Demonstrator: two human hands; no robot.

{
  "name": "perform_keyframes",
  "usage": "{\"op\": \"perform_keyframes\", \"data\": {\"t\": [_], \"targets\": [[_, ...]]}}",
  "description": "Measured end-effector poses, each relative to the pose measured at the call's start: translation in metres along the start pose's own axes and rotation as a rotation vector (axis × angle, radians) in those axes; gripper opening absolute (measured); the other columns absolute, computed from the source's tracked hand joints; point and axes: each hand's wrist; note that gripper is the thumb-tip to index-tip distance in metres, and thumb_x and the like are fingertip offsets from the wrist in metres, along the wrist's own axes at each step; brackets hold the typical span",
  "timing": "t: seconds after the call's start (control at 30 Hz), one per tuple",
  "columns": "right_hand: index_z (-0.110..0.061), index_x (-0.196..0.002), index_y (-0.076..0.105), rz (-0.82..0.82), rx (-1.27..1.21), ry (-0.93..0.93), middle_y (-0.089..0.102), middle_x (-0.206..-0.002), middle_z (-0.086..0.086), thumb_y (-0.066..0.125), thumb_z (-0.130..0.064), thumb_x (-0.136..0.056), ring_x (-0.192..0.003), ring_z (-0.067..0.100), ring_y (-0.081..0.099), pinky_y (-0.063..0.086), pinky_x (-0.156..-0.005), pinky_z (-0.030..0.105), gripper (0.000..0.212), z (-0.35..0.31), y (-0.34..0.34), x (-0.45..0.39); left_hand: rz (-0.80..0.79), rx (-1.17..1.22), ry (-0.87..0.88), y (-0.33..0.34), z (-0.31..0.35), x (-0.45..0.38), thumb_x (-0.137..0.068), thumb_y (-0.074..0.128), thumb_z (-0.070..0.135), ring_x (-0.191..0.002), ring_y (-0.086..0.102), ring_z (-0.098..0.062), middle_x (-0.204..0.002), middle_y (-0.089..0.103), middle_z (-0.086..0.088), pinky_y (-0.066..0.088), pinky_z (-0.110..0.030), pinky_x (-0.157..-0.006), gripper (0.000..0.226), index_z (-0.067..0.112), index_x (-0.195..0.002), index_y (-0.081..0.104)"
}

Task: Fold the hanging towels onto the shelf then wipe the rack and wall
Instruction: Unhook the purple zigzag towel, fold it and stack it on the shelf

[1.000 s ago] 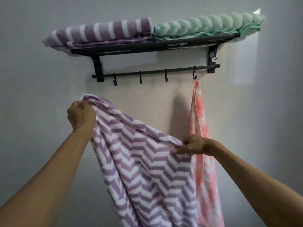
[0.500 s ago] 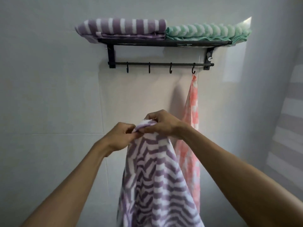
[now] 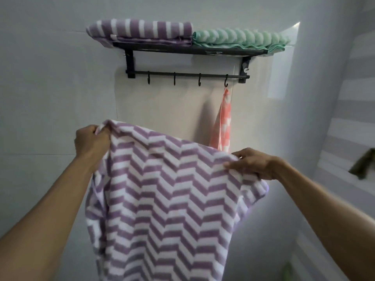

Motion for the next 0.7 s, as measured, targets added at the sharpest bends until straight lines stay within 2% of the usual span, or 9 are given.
{"op": "perform_keyframes", "data": {"t": [0.1,0.17,0.2,0.3,0.37,0.47,0.57,0.63,0.7], "targets": [[-0.012,-0.097,0.075,0.050,-0.143,-0.152,0.076,-0.102,0.015,0.076,-0.024,-0.086,-0.092,0.031,0.075,0.061,-0.084,0.042,0.017,-0.010,-0.023,0.012,-0.073,-0.060,-0.039,0.007,0.008,0.021,-0.082,0.068,0.028,-0.062,0.044,-0.023,-0.059,0.046,-0.003,0.034,-0.032,-0.063,0.038,0.012,-0.056,0.046],[-0.015,-0.088,0.073,0.062,-0.128,-0.278,0.076,-0.094,0.011,0.076,-0.024,-0.086,-0.085,0.026,0.073,0.061,-0.078,0.037,0.010,-0.027,-0.029,0.016,-0.309,-0.079,-0.006,0.024,0.021,0.042,-0.077,0.072,0.012,-0.077,0.057,-0.027,-0.074,0.062,-0.004,0.041,-0.030,-0.066,0.016,0.014,-0.065,0.061],[-0.016,-0.088,0.072,0.065,-0.091,-0.318,0.075,-0.094,0.008,0.078,-0.026,-0.085,-0.085,0.024,0.073,0.061,-0.080,0.037,0.012,-0.039,-0.028,0.015,-0.473,-0.055,0.014,0.034,0.030,0.056,-0.077,0.074,0.007,-0.089,0.061,-0.026,-0.088,0.067,-0.003,0.043,-0.030,-0.069,0.011,0.015,-0.079,0.067],[-0.019,-0.093,0.071,0.056,0.103,-0.368,0.074,-0.097,0.002,0.079,-0.032,-0.085,-0.093,0.022,0.072,0.060,-0.086,0.034,0.017,-0.071,-0.023,0.015,-1.023,0.103,0.017,0.070,0.064,0.101,-0.080,0.082,0.019,-0.113,0.063,-0.018,-0.122,0.066,0.002,0.047,-0.033,-0.090,0.049,0.027,-0.123,0.060],[-0.024,-0.090,0.072,0.010,0.304,-0.382,0.073,-0.096,0.000,0.082,-0.034,-0.082,-0.093,0.020,0.071,0.060,-0.083,0.032,0.017,-0.085,-0.018,0.009,-1.194,0.171,0.014,0.089,0.080,0.125,-0.080,0.077,0.028,-0.112,0.067,-0.021,-0.122,0.070,-0.003,0.054,-0.041,-0.094,0.051,0.022,-0.128,0.062],[-0.028,-0.084,0.074,-0.050,0.484,-0.319,0.075,-0.095,-0.001,0.088,-0.035,-0.074,-0.091,0.020,0.071,0.061,-0.081,0.034,0.019,-0.083,-0.026,0.006,-1.113,0.176,0.073,0.106,0.092,0.136,-0.075,0.079,0.044,-0.094,0.070,-0.022,-0.106,0.073,-0.010,0.059,-0.033,-0.079,0.055,0.006,-0.112,0.071],[-0.019,-0.084,0.076,-0.097,0.462,-0.188,0.075,-0.086,-0.002,0.089,-0.030,-0.074,-0.079,0.019,0.072,0.062,-0.072,0.033,0.020,-0.057,-0.052,0.011,-0.995,0.226,0.041,0.104,0.083,0.130,-0.078,0.074,0.033,-0.080,0.063,-0.020,-0.092,0.068,-0.013,0.052,-0.024,-0.060,0.038,0.001,-0.097,0.068],[-0.009,-0.090,0.076,-0.111,0.326,-0.140,0.069,-0.078,0.000,0.086,-0.022,-0.079,-0.070,0.016,0.063,0.058,-0.066,0.031,0.019,-0.034,-0.070,0.013,-0.914,0.295,-0.029,0.099,0.076,0.126,-0.087,0.068,0.022,-0.079,0.065,-0.021,-0.098,0.071,-0.018,0.053,-0.026,-0.061,0.016,0.007,-0.092,0.070],[0.000,-0.103,0.071,-0.116,0.084,-0.155,0.071,-0.089,0.007,0.078,-0.015,-0.087,-0.079,0.019,0.066,0.061,-0.077,0.038,0.023,-0.015,-0.080,0.012,-0.895,0.304,-0.068,0.096,0.072,0.127,-0.094,0.063,0.016,-0.090,0.070,-0.027,-0.111,0.073,-0.019,0.057,-0.032,-0.075,0.016,0.005,-0.103,0.071]]}}
Point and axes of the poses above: each hand's wrist, its own x-axis away from the middle knuckle, its own y-axis out of the palm, z = x × y
